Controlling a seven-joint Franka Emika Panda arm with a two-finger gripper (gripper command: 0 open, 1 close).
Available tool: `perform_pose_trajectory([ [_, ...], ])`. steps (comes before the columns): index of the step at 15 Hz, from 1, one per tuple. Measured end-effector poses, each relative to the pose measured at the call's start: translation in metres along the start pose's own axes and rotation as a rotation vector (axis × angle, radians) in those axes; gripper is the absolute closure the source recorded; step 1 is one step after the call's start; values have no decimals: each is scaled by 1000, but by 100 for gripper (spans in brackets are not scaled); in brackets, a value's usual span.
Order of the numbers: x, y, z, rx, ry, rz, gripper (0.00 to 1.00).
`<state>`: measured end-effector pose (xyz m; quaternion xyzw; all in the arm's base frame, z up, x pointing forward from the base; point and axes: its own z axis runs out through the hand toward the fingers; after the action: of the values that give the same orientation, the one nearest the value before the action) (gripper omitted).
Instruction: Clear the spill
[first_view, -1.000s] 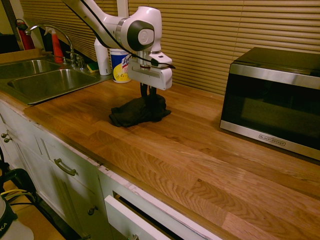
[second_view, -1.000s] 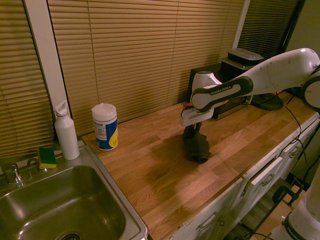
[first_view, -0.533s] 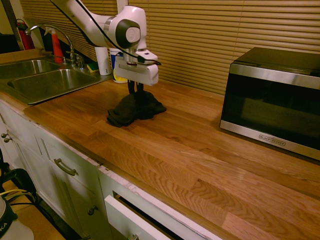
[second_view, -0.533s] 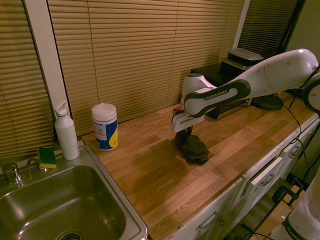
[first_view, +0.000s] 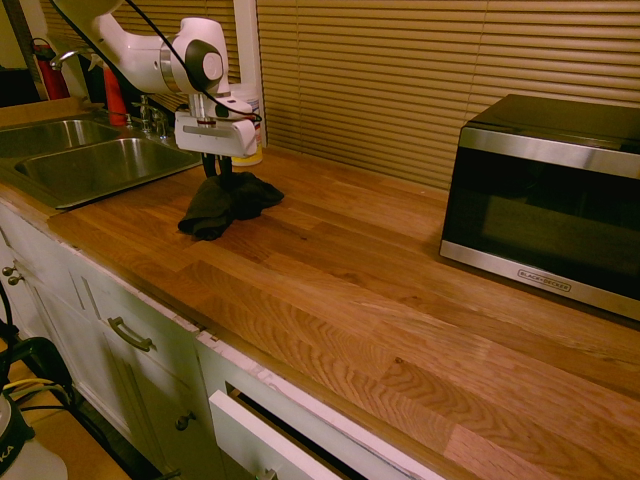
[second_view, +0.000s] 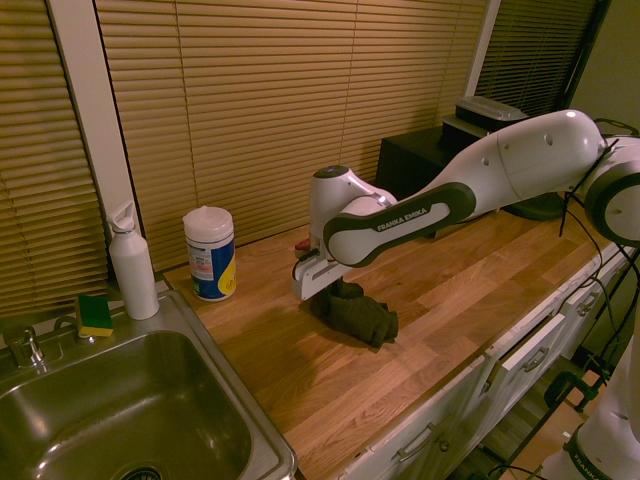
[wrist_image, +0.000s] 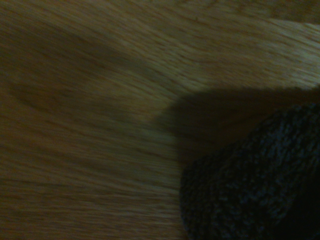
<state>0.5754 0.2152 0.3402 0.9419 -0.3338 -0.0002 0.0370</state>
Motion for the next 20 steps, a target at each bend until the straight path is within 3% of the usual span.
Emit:
perform_pose_trajectory([
  [13,-75,-86,-14,13,3,-33,100],
  [14,-79,-88,-15,17,0,-35,0],
  [20,-88,-93,-22,30,-1,-39,0],
])
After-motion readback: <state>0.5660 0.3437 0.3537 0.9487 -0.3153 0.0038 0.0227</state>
